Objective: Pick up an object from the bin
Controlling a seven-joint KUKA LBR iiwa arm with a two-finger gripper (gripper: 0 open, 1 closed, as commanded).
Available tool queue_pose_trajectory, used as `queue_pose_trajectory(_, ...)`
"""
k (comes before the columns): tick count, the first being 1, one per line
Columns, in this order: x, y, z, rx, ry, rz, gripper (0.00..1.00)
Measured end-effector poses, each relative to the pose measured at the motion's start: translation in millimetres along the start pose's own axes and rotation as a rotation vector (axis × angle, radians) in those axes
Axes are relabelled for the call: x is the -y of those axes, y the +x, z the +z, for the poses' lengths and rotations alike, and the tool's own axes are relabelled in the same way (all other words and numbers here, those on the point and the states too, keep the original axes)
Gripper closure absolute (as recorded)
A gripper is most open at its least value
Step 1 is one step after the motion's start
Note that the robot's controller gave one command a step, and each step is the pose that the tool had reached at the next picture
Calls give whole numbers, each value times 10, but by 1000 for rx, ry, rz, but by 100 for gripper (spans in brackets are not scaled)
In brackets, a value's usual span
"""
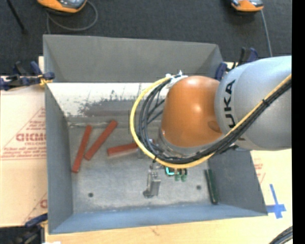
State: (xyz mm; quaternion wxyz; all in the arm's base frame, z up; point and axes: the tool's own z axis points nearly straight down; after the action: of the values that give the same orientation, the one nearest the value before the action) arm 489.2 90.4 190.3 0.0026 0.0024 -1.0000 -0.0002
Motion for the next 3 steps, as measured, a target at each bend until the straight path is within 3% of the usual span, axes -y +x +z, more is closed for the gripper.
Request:
queue_pose_trajectory(1,-404,-483,19,11,-3,73,0)
queue_pose_trajectory(2,-33,-1295,1028,6,3,47,0)
queue_pose_trajectory(3,-58,-1297,982,10,-1,48,100)
